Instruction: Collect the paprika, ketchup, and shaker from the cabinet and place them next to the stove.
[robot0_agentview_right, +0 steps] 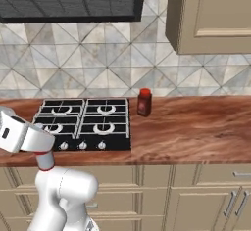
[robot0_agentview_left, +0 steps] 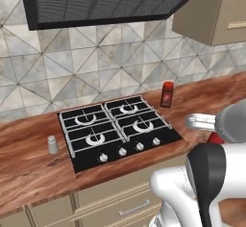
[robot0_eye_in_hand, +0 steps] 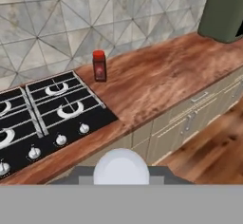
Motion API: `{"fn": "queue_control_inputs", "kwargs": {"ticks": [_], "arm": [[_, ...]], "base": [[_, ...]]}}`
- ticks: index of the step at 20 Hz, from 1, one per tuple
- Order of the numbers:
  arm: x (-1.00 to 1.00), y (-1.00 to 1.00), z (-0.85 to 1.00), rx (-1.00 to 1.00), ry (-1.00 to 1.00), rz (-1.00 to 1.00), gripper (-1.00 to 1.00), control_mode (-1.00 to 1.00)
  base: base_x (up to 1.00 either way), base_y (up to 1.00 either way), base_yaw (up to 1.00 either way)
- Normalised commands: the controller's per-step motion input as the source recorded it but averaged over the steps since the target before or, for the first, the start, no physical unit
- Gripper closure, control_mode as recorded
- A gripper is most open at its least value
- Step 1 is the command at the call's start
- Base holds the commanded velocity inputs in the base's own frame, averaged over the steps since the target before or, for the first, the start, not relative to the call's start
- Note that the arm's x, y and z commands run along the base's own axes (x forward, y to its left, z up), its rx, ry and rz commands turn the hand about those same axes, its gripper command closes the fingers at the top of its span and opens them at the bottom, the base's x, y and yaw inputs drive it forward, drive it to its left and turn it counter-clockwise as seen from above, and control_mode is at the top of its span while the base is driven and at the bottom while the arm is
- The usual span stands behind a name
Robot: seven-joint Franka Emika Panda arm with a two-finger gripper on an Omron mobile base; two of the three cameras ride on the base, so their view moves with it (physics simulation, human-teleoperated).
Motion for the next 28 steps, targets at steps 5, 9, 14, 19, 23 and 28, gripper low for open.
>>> {"fn": "queue_control_inputs", "kwargs": {"ticks": [5, 9, 14, 19, 23, 28], "arm": [[0.04, -0.1, 0.02, 0.0, 0.02, 0.05, 1.0, -1.0], [0.24, -0.5, 0.04, 0.0, 0.12, 0.27, 1.0, -1.0], [0.28, -0.47, 0.0, 0.0, 0.09, 0.28, 1.0, -1.0], [0.26, -0.33, -0.01, 0.0, 0.01, 0.28, 1.0, -1.0], [0.21, -0.23, -0.09, 0.0, -0.03, 0.28, 1.0, -1.0], [0.23, -0.11, -0.22, 0.0, -0.14, 0.31, 1.0, -1.0]], "base": [[0.26, -0.34, 0.21], [0.0, 0.0, 0.0], [0.0, 0.0, 0.0], [0.0, 0.0, 0.0], [0.0, 0.0, 0.0], [0.0, 0.0, 0.0]]}}
